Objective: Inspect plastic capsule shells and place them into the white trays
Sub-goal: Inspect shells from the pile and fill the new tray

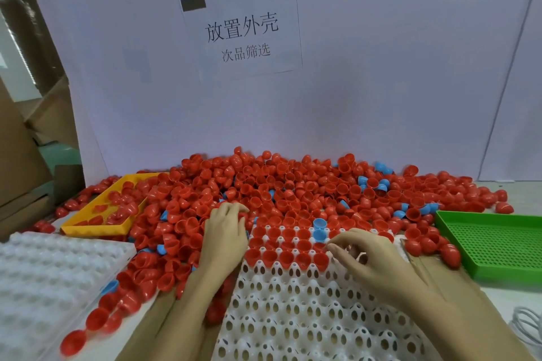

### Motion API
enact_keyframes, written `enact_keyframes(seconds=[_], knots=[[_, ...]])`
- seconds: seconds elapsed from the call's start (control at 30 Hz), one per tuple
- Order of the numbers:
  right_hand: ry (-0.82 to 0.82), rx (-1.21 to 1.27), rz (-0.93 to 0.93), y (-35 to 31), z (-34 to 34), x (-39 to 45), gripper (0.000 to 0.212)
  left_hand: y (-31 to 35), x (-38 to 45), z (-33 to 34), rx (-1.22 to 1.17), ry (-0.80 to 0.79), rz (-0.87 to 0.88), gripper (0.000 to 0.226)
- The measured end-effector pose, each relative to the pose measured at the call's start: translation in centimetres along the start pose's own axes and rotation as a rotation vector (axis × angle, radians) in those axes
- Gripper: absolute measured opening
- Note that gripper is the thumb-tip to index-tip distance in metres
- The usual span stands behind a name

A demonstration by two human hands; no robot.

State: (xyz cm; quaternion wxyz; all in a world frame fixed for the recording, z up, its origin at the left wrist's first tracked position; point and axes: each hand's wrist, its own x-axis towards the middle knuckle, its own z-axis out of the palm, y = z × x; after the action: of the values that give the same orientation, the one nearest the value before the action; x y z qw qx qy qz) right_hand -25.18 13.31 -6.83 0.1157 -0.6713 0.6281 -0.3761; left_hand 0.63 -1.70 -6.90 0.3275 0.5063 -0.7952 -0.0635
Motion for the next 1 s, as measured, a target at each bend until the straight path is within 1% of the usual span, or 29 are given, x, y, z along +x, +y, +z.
enact_keyframes(seconds=[0.07,0.17,0.23,0.33,0.4,0.53,0.6,0.63,0.7,0.77,0.83,0.87,0.93,1.0], knots=[[-0.007,-0.009,-0.012,-0.1,0.1,0.0,0.015,-1.8,1.2,-0.4,0.195,-0.03,-0.023,0.029],[0.002,-0.001,-0.03,-0.3,0.2,-0.1,0.016,-3.1,2.8,-0.4,0.37,-0.09,0.033,0.033],[0.004,0.004,-0.035,-0.3,0.2,-0.2,0.017,-3.4,4.0,-0.5,0.439,-0.146,0.046,0.034],[0.016,0.0,-0.033,-0.1,0.1,-0.3,0.017,-3.3,5.7,-0.6,0.488,-0.269,-0.01,0.038],[0.032,-0.002,-0.031,0.0,-0.1,-0.3,0.017,-3.0,6.4,-0.4,0.505,-0.308,-0.033,0.033],[0.046,0.003,-0.025,0.1,-0.2,-0.3,0.016,-2.8,6.8,-0.2,0.487,-0.218,-0.041,0.018],[0.057,0.013,-0.018,0.0,-0.3,-0.3,0.016,-3.0,6.5,-0.3,0.483,-0.147,-0.001,0.021],[0.064,0.02,-0.014,-0.1,-0.5,-0.3,0.016,-3.0,6.3,-0.3,0.471,-0.087,0.042,0.023],[0.07,0.038,-0.009,-0.3,-0.7,-0.3,0.016,-2.7,5.4,-0.6,0.375,0.093,0.158,0.024],[0.074,0.042,-0.004,-0.7,-0.9,-0.3,0.017,-1.4,4.4,-1.2,0.199,0.247,0.275,0.022],[0.083,0.054,0.005,-1.0,-1.1,-0.2,0.016,0.9,3.1,-1.7,-0.04,0.318,0.339,0.02],[0.088,0.084,0.014,-1.1,-1.1,-0.2,0.014,2.3,2.3,-1.9,-0.199,0.306,0.323,0.02],[0.081,0.212,0.049,-1.4,-1.3,-0.3,0.012,5.2,0.6,-2.1,-0.537,0.201,0.223,0.019],[0.019,0.377,0.085,-2.0,-1.5,-0.5,0.028,7.4,-1.3,-2.0,-0.787,0.038,0.114,0.017]])
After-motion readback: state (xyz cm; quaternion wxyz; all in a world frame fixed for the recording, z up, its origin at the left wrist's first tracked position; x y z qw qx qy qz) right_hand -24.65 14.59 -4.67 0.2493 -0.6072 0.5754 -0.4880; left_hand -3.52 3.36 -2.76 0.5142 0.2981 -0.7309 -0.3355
